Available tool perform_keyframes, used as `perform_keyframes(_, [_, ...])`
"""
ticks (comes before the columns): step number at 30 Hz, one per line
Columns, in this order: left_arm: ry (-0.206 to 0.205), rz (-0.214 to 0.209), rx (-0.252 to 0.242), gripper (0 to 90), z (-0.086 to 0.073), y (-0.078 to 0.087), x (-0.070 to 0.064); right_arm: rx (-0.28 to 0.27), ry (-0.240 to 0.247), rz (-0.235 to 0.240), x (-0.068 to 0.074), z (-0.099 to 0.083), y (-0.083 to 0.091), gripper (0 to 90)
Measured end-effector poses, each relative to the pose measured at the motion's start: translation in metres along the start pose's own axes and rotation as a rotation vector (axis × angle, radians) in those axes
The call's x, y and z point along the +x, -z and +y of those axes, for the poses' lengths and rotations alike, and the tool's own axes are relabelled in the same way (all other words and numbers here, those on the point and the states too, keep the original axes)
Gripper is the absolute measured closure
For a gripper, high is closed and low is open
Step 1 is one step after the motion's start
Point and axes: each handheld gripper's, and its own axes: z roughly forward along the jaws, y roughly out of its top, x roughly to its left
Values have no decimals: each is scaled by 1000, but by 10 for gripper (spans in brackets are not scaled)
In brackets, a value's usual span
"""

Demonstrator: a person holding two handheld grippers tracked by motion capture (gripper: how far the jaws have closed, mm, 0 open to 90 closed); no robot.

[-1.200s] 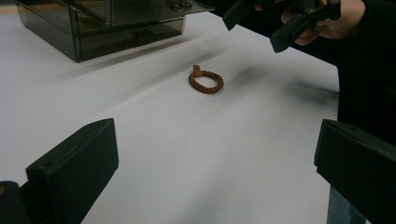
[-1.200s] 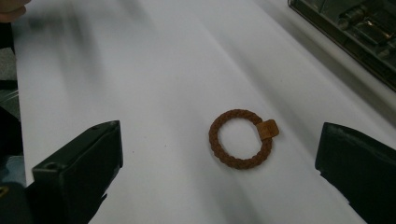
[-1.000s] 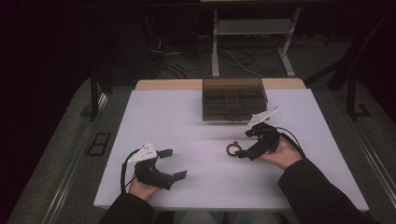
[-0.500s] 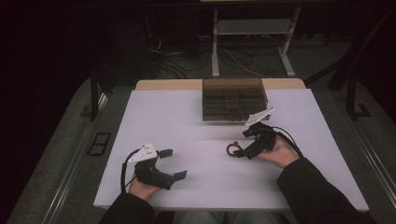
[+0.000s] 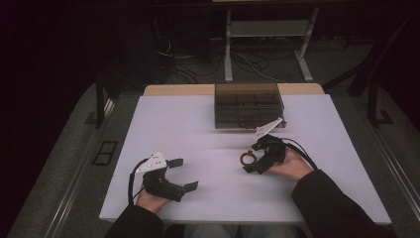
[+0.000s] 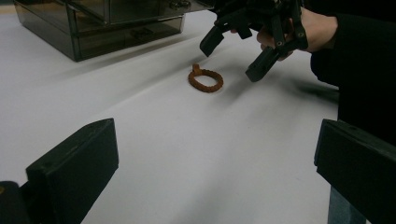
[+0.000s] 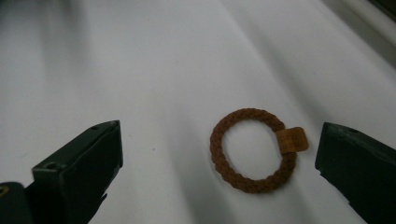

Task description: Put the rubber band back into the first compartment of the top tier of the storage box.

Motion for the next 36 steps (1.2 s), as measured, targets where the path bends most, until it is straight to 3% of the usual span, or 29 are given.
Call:
perform_keyframes(14, [0,-1,2,0,0,0,0,42,33,24,0,-2,-17,9])
perform_keyframes(16, [0,-1,1,0,0,0,0,42,52,39,0,-2,-17,168])
perform_keyframes(19, [2,-1,0,0,0,0,0,36,55,37,0,-2,-18,168])
perform_keyframes(20, [2,-1,0,0,0,0,0,38,57,29,1,-2,-18,234])
perform_keyframes(27, [3,-3,1,0,0,0,1,43,79,13,1,-2,-21,378])
perform_keyframes(36, [4,-2,-1,0,-1,0,1,47,65,-3,2,-2,-19,542])
